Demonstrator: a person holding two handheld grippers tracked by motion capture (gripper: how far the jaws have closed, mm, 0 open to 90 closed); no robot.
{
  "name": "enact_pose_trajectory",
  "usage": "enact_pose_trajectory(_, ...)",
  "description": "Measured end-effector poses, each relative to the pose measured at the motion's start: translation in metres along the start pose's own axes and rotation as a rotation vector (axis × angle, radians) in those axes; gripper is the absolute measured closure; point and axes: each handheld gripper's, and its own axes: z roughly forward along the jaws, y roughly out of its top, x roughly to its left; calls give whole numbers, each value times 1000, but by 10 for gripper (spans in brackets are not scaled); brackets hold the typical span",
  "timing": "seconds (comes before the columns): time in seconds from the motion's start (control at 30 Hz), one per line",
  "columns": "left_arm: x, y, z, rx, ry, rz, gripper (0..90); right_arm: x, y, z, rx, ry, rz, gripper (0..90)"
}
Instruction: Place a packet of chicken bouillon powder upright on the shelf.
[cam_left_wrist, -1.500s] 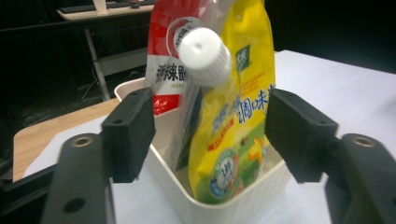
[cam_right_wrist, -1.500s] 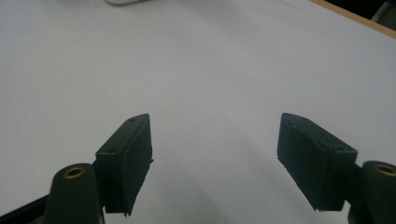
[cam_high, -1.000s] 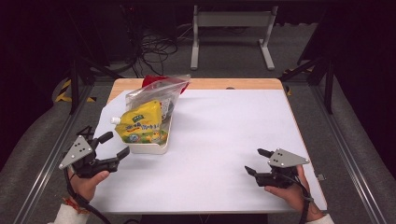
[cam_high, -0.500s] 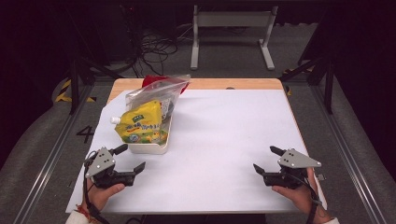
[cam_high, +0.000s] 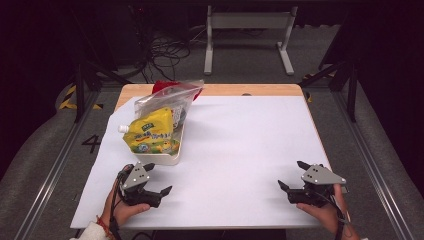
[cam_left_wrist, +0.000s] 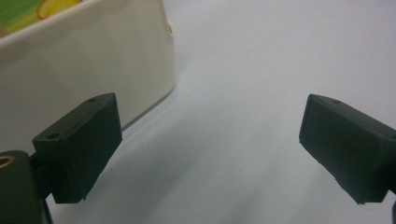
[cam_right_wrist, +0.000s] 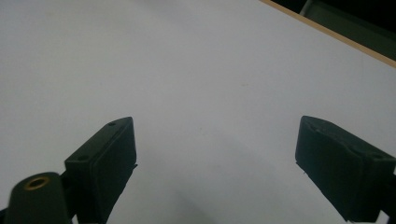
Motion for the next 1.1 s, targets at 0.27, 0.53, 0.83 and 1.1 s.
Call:
enact_pose_trajectory(0.27, -7, 3, 14, 31, -6, 33, 82, 0, -19, -2, 39, 16, -5, 111)
enact_pose_trajectory(0.53, -9, 5, 22, 61, -38, 52, 69, 4, -25, -3, 70, -7, -47, 96)
enact_pose_trajectory(0.83, -10, 4, 21, 75, -35, 55, 63, 6, -23, -2, 59, -3, -42, 91)
enact_pose_trajectory(1.1, -7, 4, 16, 76, -18, 53, 67, 7, -21, -1, 51, -20, -41, 94)
